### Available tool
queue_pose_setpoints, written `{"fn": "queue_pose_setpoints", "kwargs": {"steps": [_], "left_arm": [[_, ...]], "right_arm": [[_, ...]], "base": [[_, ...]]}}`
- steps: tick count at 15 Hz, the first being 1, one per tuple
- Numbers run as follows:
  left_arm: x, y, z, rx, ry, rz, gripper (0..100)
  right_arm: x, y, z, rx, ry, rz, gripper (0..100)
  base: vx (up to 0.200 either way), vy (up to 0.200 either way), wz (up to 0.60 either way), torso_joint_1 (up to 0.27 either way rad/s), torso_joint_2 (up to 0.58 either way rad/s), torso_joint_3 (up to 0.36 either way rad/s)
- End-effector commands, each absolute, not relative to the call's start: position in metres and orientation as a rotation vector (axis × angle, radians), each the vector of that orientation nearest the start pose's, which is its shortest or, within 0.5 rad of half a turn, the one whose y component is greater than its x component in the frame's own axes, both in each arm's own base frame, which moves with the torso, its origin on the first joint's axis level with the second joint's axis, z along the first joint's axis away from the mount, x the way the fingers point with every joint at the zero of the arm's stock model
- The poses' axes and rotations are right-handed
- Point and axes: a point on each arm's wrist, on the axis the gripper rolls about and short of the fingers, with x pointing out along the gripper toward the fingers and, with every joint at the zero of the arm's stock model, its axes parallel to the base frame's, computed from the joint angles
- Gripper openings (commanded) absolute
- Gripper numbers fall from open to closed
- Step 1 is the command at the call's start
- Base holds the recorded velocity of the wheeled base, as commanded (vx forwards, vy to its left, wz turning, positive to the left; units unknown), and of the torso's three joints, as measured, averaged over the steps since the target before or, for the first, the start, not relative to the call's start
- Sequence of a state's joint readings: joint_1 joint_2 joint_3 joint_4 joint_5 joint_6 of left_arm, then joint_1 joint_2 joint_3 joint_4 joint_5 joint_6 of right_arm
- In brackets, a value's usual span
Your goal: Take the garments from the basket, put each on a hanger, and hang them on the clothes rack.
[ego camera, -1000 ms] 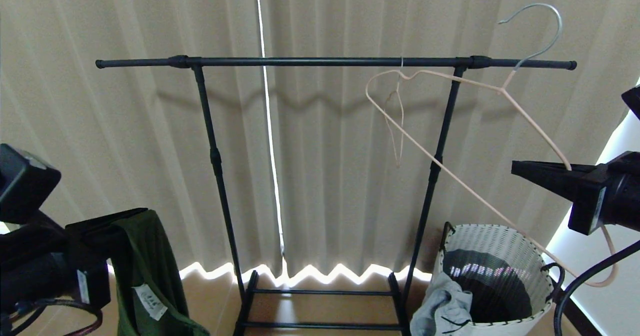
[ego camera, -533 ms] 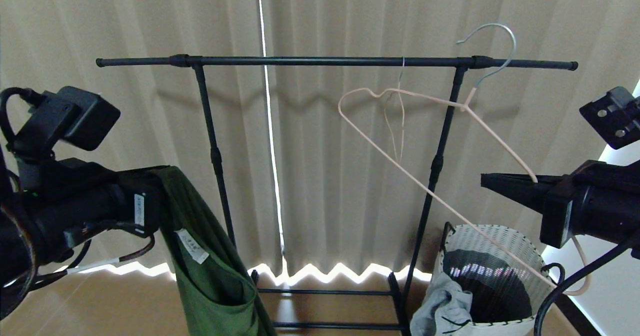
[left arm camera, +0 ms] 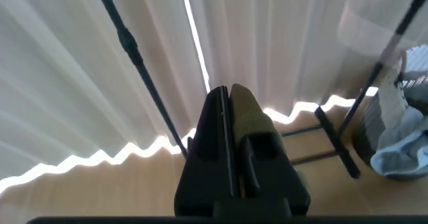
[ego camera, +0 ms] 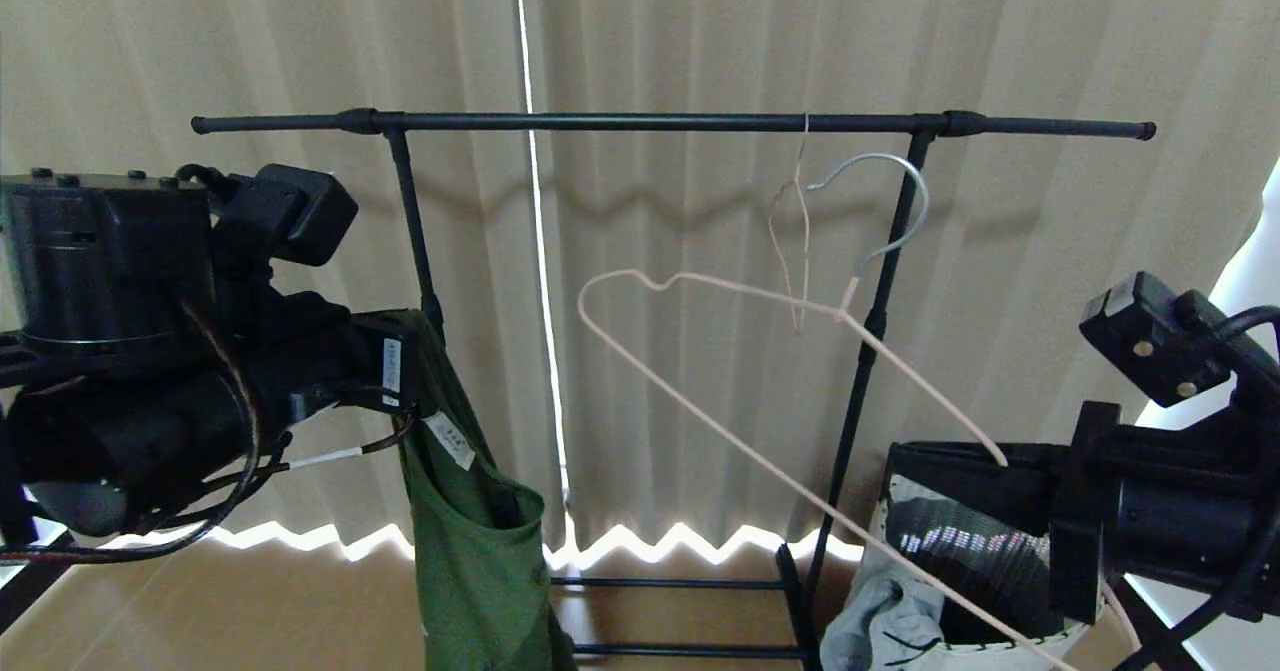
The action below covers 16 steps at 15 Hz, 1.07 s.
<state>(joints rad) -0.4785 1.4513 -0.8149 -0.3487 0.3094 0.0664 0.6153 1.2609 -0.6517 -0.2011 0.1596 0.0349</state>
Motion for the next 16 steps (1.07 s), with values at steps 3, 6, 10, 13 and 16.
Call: {"fn": "queue_pose_setpoints", "kwargs": {"steps": [3, 6, 10, 13, 16], "left_arm": [[0.243, -0.136, 0.227, 0.125, 0.262, -0.139, 0], [0.247, -0.139, 0.233, 0.108, 0.243, -0.116, 0], [0.246, -0.139, 0.231, 0.112, 0.249, -0.115, 0], [0.245, -0.138, 0.232, 0.117, 0.248, -0.116, 0], [0.245, -0.138, 0.232, 0.117, 0.248, -0.116, 0]], "right_arm": [[0.144, 0.129, 0.2, -0.079, 0.46, 0.914, 0], [0.144, 0.135, 0.197, -0.086, 0.476, 0.932, 0], [0.15, 0.141, 0.196, -0.089, 0.486, 0.929, 0], [0.168, 0.155, 0.195, -0.065, 0.495, 0.916, 0], [0.18, 0.165, 0.188, -0.039, 0.488, 0.907, 0]], "base": [[0.0, 0.0, 0.0, 0.0, 0.0, 0.0], [0.0, 0.0, 0.0, 0.0, 0.0, 0.0], [0.0, 0.0, 0.0, 0.0, 0.0, 0.0], [0.0, 0.0, 0.0, 0.0, 0.0, 0.0], [0.0, 0.0, 0.0, 0.0, 0.0, 0.0]]}}
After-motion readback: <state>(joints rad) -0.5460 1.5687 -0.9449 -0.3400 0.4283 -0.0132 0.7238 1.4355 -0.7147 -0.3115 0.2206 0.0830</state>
